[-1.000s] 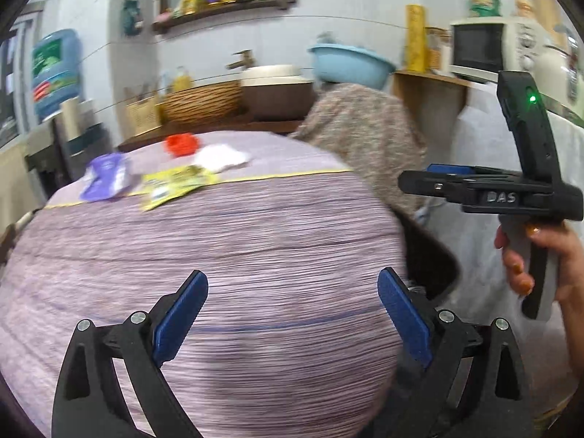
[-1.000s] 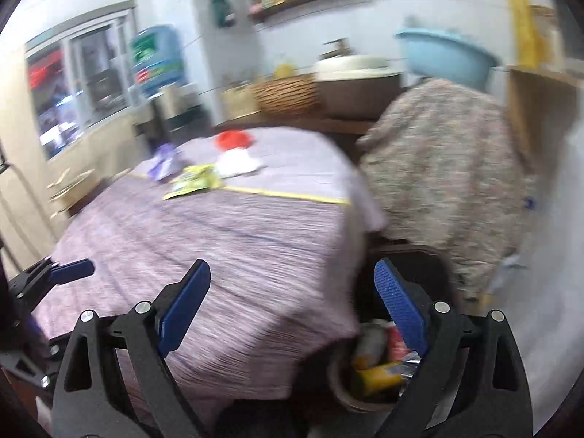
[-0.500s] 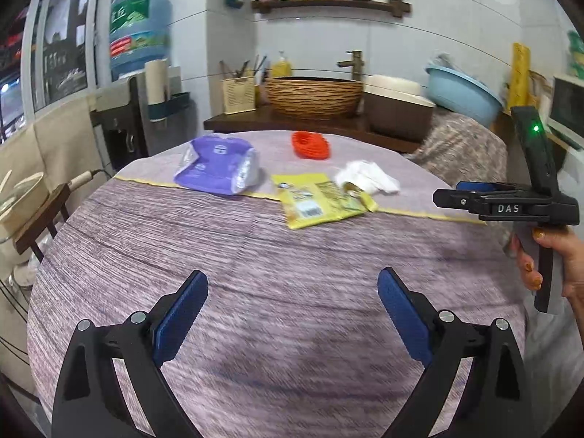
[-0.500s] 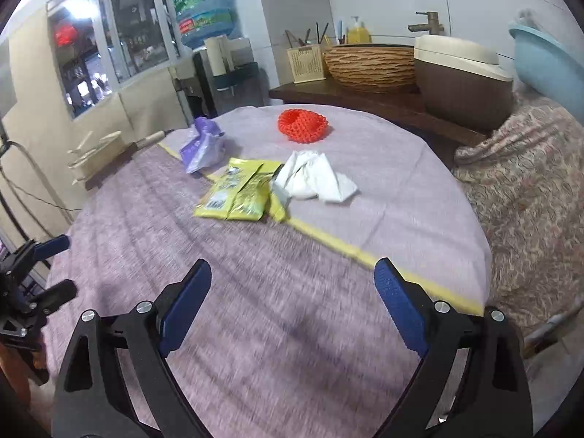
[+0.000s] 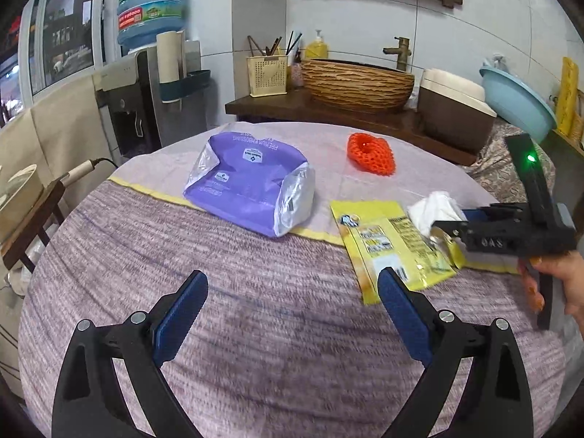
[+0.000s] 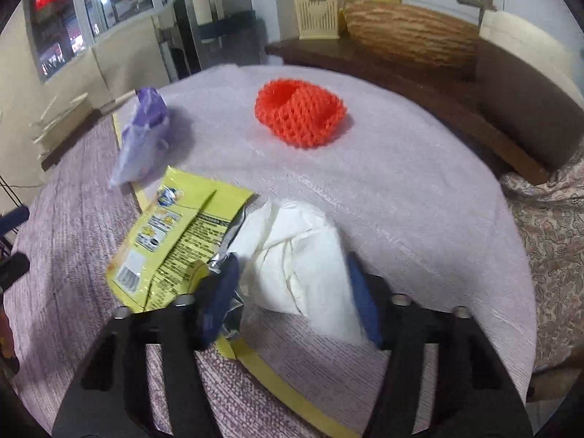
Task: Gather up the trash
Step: 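Grasp the white tissue with the right tool while the left tool grasps the purple wipes pack, then carry the tissue with the right tool and the wipes pack with the left tool to the bin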
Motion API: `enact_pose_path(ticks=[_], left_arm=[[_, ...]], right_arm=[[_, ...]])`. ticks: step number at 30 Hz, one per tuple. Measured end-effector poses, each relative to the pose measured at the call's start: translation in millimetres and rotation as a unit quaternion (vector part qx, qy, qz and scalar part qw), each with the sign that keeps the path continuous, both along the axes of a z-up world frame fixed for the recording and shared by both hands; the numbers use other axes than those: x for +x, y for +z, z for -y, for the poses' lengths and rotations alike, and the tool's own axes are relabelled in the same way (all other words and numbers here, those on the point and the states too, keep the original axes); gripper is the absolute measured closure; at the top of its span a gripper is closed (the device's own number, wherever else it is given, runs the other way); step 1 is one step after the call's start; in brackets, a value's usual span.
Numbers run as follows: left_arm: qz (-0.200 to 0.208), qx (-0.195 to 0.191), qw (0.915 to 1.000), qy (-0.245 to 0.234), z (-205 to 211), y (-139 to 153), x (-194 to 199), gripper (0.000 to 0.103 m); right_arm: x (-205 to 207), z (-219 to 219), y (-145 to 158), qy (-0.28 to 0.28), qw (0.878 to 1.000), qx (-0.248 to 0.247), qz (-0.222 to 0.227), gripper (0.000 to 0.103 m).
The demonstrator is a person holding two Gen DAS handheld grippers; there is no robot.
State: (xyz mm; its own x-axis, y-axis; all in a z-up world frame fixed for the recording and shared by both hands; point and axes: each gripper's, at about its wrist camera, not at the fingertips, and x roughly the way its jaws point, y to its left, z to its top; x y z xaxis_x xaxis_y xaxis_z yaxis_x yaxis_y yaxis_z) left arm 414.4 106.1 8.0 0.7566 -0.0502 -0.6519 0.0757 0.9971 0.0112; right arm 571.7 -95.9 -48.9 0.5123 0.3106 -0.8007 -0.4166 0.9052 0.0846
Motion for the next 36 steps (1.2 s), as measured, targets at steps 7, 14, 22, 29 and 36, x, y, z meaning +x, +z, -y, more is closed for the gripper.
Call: enact_pose_path(ticks=[7, 14, 22, 29, 36], left_arm=[[-0.003, 0.011, 0.9994, 0.031, 10, -1, 52, 0.01], [-0.02, 0.009, 0.998, 0.06, 32, -4, 94, 0.01], [-0.059, 0.069, 0.9911, 0.098, 47, -22, 135, 0.011], [-0.089, 0.064, 0.9868, 0.119, 32, -32, 141, 0.054], [-0.063, 0.032, 0.9897, 0.124, 7, -21, 101, 0.079]], right_arm=[[-17, 16, 17, -0.004, 0.999, 0.015, 0.038, 0.079], [-49, 36, 38, -0.011, 0.998, 0.035, 0.058, 0.079], [-92, 45, 56, -0.002, 0.996, 0.063, 0.071, 0.078], [-143, 47, 75, 0.02, 0.992, 0.085, 0.091, 0.078], [-180, 54, 84, 0.019, 0.988, 0.1, 0.119, 0.078]])
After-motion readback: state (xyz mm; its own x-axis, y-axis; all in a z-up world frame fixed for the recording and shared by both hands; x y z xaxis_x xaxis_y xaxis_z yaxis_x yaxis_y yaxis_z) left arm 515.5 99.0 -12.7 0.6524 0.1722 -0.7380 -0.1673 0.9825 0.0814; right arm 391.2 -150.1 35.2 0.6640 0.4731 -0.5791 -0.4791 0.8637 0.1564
